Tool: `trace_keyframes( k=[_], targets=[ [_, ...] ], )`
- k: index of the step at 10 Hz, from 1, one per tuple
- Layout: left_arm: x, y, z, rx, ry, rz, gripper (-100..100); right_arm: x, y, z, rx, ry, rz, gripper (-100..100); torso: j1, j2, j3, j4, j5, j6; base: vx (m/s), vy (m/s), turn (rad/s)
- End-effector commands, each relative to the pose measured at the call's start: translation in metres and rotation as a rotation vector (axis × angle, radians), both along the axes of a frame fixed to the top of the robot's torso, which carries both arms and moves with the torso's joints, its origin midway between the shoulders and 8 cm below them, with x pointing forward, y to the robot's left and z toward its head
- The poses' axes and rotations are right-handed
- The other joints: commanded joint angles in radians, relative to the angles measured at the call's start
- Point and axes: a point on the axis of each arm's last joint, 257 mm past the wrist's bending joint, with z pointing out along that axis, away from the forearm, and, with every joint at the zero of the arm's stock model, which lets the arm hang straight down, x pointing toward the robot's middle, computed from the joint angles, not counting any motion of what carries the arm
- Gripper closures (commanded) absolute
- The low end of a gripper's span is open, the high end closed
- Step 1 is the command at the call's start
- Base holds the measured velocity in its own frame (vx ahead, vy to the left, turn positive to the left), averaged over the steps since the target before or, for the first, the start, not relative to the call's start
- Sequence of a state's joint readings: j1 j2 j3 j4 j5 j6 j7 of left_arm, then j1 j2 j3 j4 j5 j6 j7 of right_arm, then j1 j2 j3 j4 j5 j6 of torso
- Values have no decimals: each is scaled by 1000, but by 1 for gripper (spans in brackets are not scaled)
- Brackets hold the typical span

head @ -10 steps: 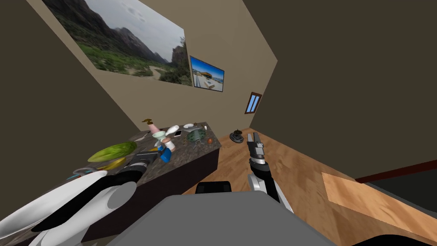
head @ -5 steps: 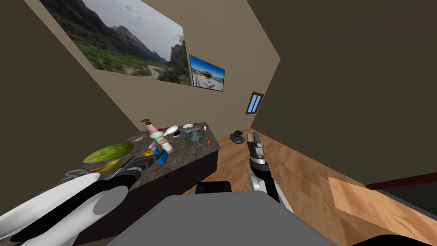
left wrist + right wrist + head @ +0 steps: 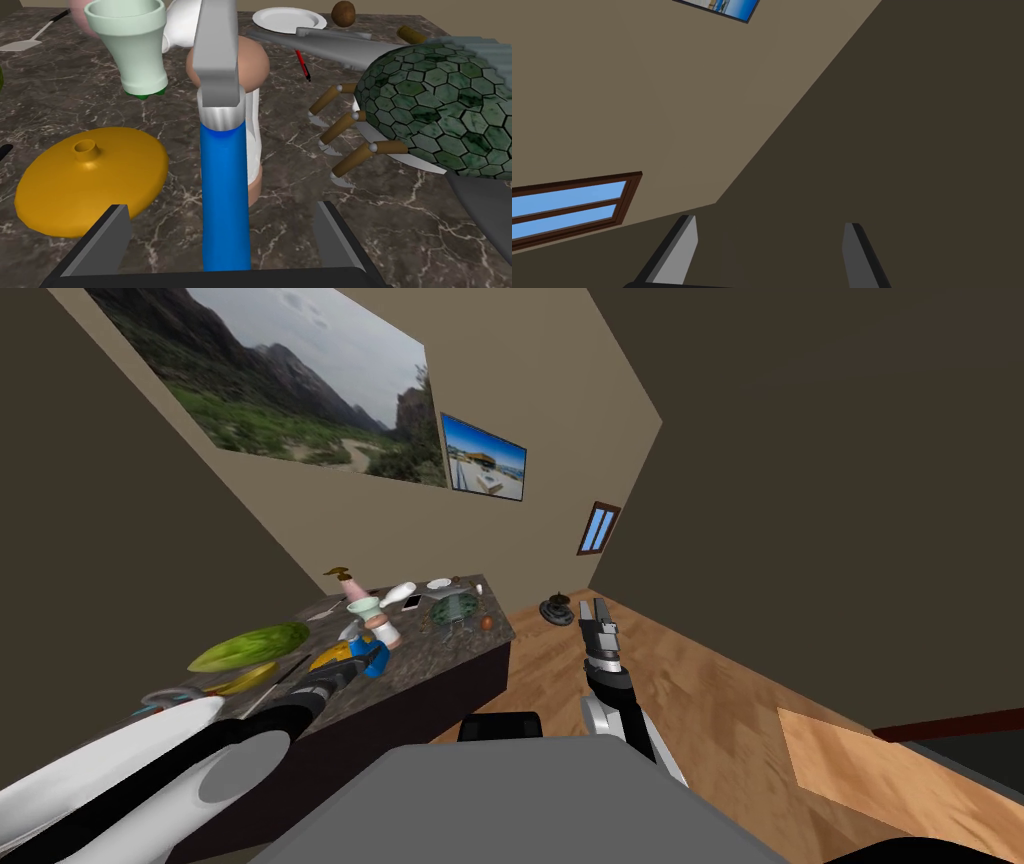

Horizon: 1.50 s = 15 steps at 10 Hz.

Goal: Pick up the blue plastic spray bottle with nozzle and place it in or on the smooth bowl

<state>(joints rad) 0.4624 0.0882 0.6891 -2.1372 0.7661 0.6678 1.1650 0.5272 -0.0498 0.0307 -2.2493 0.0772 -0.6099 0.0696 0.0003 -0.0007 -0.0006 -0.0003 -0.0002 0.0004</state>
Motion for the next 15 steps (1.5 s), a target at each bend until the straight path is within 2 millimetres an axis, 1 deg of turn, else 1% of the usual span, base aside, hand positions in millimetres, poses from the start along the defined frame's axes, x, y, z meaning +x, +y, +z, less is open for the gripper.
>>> trace_keyframes(
  k=[1,4,7,8,10,11,12,15],
  targets=[
    [1,20,-1,5,1,26,-100,0,0,0,0,0,0,0,0,0,0,0,0,0,-36,-29,-259],
    [0,51,-5,3,6,73,-100,0,0,0,0,0,0,0,-2,6,3,1,0,0,-81,-41,-161],
    [-1,82,-6,2,3,120,-100,0,0,0,0,0,0,0,-2,5,3,1,0,0,-62,-47,-154],
    [-1,82,-6,2,3,120,-100,0,0,0,0,0,0,0,-2,4,3,1,0,0,-33,-29,-44],
    [-3,102,-5,0,-2,153,-100,0,0,0,0,0,0,0,-1,3,2,1,0,0,-38,-30,-128],
    [-3,96,-5,2,0,142,-100,0,0,0,0,0,0,0,-1,4,2,1,0,0,-20,-12,-32],
    [-3,97,-5,1,0,144,100,0,0,0,0,0,0,0,0,3,2,1,0,-1,0,0,0],
    [-3,97,-4,3,-1,145,100,0,0,0,0,0,0,0,1,1,1,0,1,0,0,0,0]
  ],
)
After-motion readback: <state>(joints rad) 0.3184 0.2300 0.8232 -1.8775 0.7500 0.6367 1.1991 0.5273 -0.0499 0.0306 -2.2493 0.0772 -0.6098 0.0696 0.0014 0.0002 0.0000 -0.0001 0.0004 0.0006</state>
